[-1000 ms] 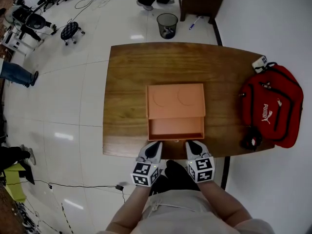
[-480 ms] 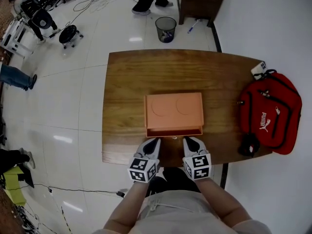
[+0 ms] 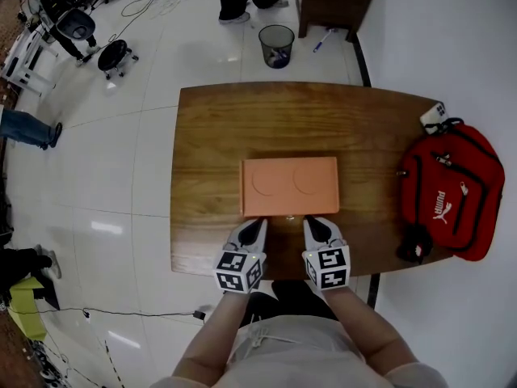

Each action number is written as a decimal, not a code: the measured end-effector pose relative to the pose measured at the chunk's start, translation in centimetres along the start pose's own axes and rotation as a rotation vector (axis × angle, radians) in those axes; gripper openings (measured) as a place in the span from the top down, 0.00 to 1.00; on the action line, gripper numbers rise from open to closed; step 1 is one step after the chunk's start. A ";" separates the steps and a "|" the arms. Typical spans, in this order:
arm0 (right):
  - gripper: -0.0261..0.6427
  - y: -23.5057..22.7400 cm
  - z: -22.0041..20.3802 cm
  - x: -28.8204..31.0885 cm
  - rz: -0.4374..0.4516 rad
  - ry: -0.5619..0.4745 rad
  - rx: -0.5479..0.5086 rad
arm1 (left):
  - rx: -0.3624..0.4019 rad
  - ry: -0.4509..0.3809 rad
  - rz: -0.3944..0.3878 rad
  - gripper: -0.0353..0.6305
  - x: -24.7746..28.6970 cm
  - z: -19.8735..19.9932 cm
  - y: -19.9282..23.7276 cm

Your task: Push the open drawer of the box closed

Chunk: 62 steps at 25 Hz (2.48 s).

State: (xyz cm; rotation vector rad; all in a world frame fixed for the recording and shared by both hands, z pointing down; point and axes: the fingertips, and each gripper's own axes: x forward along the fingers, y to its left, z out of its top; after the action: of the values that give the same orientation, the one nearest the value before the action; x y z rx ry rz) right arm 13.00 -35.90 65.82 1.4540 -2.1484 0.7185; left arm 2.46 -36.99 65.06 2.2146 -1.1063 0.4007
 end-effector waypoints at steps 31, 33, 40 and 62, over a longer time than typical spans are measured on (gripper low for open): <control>0.95 14.4 6.2 -24.7 -0.027 -0.550 -0.350 | 0.280 -0.490 -0.135 0.94 -28.2 6.2 -14.0; 0.95 15.6 4.7 -26.5 -0.035 -0.549 -0.341 | 0.296 -0.498 -0.137 0.94 -30.7 4.3 -14.9; 0.95 19.8 0.5 -33.0 -0.085 -0.561 -0.309 | 0.328 -0.534 -0.132 0.94 -38.7 -0.2 -16.7; 0.95 23.7 -6.3 -40.7 -0.031 -0.522 -0.258 | 0.315 -0.556 -0.161 0.94 -44.4 -6.4 -21.9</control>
State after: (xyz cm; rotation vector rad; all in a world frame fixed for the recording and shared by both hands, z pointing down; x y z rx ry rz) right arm 5.37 4.06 41.33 1.6551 -2.4690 0.0343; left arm -6.81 4.11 38.32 2.7706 -1.1848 -0.1360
